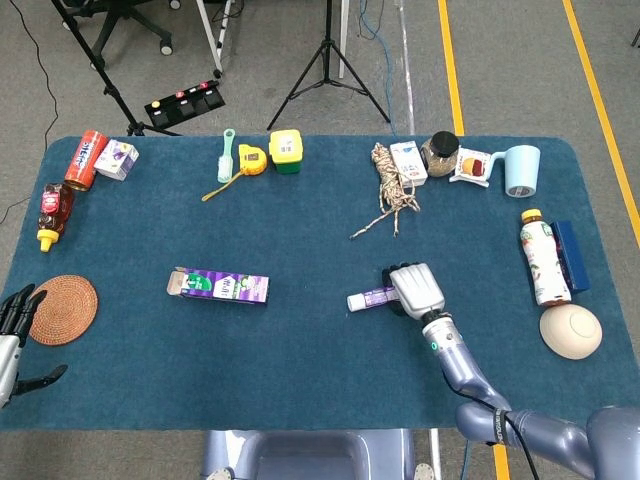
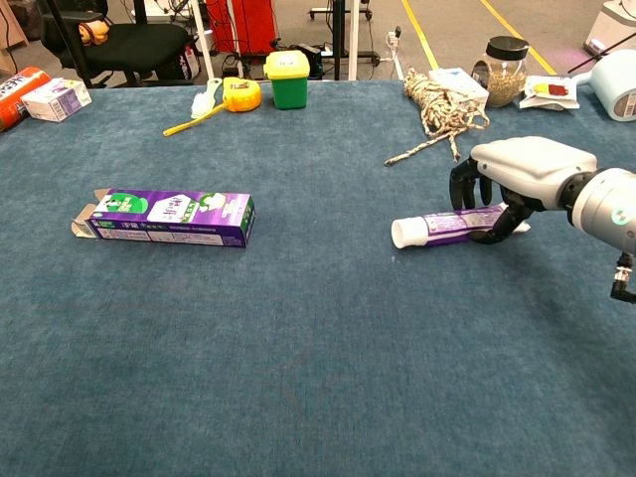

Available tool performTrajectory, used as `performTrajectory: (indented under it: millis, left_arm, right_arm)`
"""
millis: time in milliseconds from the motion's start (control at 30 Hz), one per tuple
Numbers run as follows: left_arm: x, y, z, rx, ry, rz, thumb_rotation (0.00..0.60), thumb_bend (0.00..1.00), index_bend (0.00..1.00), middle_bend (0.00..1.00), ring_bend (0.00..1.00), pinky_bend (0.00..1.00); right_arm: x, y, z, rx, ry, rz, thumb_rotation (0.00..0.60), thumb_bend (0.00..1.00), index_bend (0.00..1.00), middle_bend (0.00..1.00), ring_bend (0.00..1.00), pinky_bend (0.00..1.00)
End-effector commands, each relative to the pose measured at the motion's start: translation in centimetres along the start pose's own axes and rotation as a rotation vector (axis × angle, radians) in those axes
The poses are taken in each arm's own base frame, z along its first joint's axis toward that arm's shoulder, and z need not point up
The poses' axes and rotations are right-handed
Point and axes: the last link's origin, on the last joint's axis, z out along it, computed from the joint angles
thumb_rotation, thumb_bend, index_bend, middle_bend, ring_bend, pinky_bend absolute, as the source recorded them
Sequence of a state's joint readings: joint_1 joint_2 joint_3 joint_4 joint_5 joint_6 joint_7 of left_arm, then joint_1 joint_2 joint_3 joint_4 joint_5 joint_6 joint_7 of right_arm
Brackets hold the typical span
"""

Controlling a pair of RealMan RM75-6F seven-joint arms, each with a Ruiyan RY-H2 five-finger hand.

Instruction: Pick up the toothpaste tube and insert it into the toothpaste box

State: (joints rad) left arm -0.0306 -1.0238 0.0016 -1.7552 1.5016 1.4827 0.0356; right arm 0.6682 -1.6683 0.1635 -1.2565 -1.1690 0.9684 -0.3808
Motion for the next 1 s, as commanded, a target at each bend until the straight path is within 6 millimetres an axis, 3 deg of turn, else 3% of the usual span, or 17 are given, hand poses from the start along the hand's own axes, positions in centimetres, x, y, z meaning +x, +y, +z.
performTrajectory:
  millis: [33, 167, 433, 500, 700, 833, 1000]
  left_arm:
    - [0.0, 0.0, 0.0, -0.001, 0.000, 0.001, 0.600, 0.00, 0.00, 0.00, 0.00, 0.10]
    - [0.0, 0.0, 0.0, 0.000, -0.001, -0.001, 0.600, 0.00, 0.00, 0.00, 0.00, 0.10]
    - [-0.1, 0.0, 0.5, 0.003, -0.009, 0.004, 0.600, 0.00, 0.00, 0.00, 0.00, 0.10]
    - [-0.2, 0.5, 1.4, -0.032, -0.003, 0.024, 0.600, 0.00, 0.00, 0.00, 0.00, 0.10]
    - [-0.2, 1.6, 4.2, -0.117, -0.009, 0.100, 0.600, 0.00, 0.00, 0.00, 0.00, 0.10]
    - [-0.5, 4.6, 8.0, -0.297, -0.058, 0.172, 0.600, 0.00, 0.00, 0.00, 0.00, 0.10]
    - [-1.3, 6.8, 10.7, -0.398, -0.134, 0.184, 0.600, 0.00, 0.00, 0.00, 0.00, 0.10]
  right_arm:
    - [-0.1, -0.1, 0.0, 0.007, 0.001, 0.006, 0.600, 0.39, 0.53, 0.53, 0.48, 0.49]
    - [0.0, -0.3, -0.2, 0.020, 0.018, 0.044, 0.600, 0.44, 0.57, 0.58, 0.53, 0.51]
    - [2.4, 0.3, -1.9, 0.053, 0.088, 0.121, 0.600, 0.45, 0.58, 0.59, 0.54, 0.52]
    - [3.8, 0.9, -2.9, 0.055, 0.113, 0.129, 0.600, 0.45, 0.58, 0.59, 0.54, 0.52]
    - [5.4, 1.9, -4.0, 0.049, 0.127, 0.113, 0.600, 0.45, 0.59, 0.60, 0.55, 0.53]
    - [6.8, 2.7, -5.1, 0.036, 0.161, 0.106, 0.600, 0.45, 0.59, 0.60, 0.56, 0.53]
    - [7.6, 3.5, -5.8, 0.023, 0.175, 0.093, 0.600, 0.45, 0.60, 0.61, 0.56, 0.53]
